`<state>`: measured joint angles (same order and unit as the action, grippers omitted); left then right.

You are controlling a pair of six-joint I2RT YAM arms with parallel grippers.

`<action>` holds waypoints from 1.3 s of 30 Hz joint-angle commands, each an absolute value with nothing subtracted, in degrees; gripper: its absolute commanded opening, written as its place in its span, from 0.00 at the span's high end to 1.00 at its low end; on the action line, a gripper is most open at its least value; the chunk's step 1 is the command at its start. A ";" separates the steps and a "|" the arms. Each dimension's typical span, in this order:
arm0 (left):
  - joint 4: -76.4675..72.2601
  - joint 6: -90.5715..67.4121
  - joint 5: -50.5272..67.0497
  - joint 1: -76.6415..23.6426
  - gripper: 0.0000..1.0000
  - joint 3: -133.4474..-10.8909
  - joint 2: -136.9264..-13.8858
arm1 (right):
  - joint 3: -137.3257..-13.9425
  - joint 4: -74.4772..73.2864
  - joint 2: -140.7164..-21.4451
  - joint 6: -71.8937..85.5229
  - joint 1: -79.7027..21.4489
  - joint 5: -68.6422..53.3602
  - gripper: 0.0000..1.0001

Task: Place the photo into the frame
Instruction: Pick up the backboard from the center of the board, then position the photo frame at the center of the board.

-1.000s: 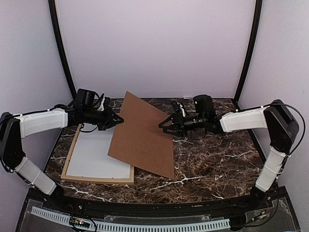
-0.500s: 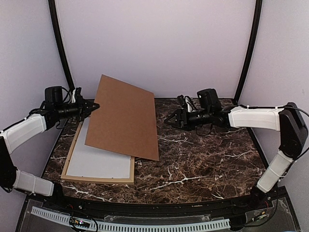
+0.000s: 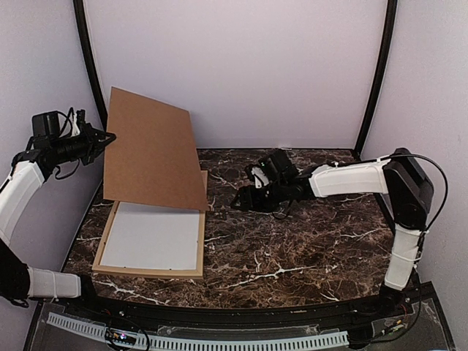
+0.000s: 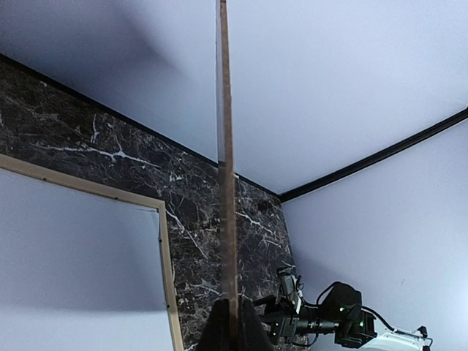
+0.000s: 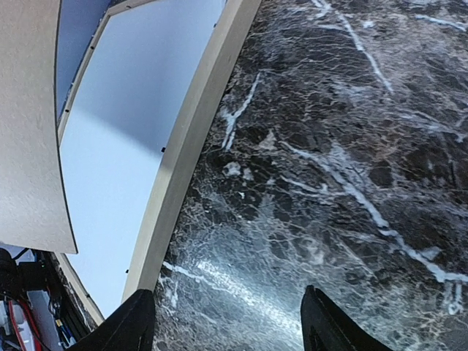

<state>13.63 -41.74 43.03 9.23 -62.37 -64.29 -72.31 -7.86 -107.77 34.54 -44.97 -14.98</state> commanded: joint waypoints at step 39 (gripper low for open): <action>9.45 -42.94 37.47 11.30 1.00 -65.16 -62.93 | -105.96 -22.75 -135.33 35.50 -59.33 4.28 0.53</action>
<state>14.90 -43.13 36.73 10.79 -65.36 -63.83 -105.01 -22.15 -133.99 35.18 -58.87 1.69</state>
